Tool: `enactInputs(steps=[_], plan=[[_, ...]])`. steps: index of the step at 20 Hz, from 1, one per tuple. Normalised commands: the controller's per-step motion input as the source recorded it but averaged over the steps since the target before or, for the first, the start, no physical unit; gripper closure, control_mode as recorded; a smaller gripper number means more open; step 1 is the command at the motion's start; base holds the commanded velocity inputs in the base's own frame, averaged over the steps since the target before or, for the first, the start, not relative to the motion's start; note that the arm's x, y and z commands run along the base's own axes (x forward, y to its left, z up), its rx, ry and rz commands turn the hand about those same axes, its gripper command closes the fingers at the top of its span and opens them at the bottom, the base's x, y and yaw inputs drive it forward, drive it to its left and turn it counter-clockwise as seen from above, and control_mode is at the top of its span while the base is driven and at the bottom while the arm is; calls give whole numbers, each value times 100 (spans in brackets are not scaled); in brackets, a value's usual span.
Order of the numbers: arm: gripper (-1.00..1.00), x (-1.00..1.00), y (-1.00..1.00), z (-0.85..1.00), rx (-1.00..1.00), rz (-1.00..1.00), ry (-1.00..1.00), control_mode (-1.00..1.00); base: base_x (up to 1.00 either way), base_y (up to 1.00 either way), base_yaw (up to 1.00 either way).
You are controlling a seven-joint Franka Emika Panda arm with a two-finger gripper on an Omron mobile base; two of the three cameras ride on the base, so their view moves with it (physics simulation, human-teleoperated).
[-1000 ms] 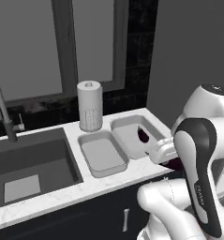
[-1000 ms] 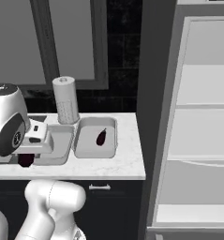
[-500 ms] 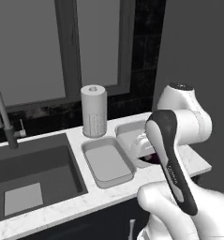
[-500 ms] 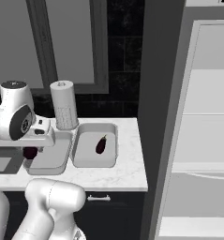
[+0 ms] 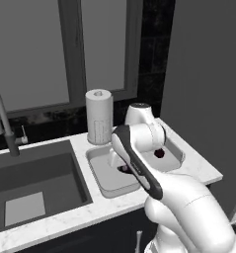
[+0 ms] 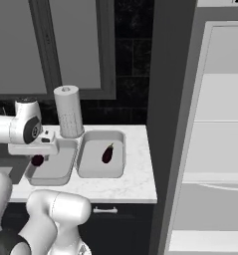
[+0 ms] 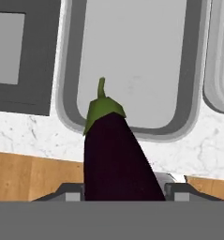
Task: Place one eggplant and one chicken drumstick in each tupperware on the nearby counter, to pack two identical lunches.
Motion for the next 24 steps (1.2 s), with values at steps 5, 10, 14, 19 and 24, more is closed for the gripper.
enactInputs(steps=[5,10,14,19,24], plan=[[100,100,27,-28,-2,-3,3,-100,0,0,0],[100,96,21,-1,-2,-10,3,-100,0,0,0],[100,44,18,-33,0,-3,7,-100,0,0,0],[100,-3,6,-88,-1,0,17,-100,0,0,0],[100,-1,7,-57,0,0,9,-100,0,0,0]])
